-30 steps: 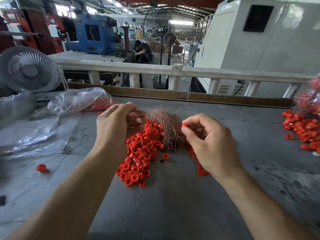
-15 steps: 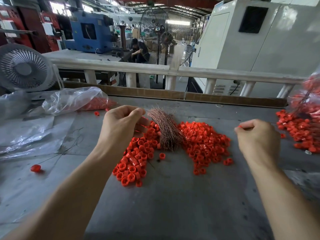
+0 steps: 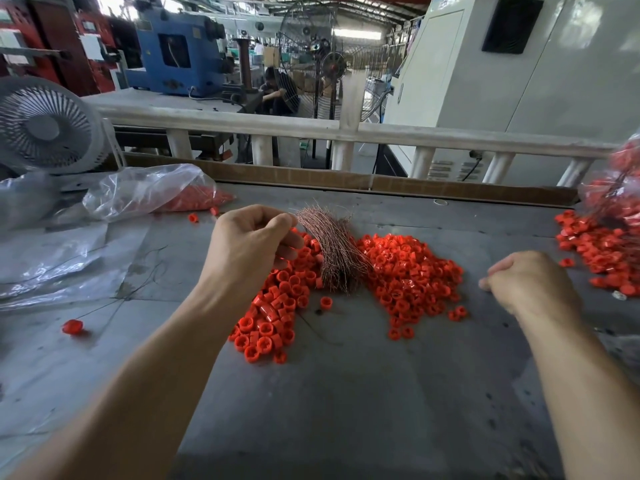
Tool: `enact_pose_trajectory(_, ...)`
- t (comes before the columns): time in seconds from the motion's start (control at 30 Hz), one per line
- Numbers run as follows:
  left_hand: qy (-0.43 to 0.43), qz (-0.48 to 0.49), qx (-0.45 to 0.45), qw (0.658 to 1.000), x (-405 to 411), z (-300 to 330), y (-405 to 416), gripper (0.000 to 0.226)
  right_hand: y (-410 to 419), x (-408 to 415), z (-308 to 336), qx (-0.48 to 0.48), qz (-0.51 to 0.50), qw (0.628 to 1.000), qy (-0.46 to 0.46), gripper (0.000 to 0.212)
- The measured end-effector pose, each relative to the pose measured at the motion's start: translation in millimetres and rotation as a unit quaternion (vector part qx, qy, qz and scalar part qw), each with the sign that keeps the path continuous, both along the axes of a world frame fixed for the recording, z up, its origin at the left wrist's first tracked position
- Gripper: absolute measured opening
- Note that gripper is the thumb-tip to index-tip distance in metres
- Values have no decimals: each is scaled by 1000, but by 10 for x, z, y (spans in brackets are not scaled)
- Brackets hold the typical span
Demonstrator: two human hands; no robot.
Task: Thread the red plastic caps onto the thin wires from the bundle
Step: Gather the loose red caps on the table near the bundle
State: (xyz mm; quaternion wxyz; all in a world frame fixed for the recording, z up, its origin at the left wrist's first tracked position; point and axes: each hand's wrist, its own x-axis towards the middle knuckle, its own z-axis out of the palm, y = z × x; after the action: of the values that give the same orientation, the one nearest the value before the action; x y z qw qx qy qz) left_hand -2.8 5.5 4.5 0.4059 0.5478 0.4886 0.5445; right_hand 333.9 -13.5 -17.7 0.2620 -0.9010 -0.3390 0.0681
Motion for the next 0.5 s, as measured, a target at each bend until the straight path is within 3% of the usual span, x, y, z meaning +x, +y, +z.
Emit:
enact_pose_trajectory(0.27,17,-9,4,1000,38,-13,-27,16,17,3,-13,-5,17,1000,-16,10)
enact_pose_trajectory(0.5,36,-16,12,999,52,-23,-38,16,25,-27,-7,87,7,996,-28,16)
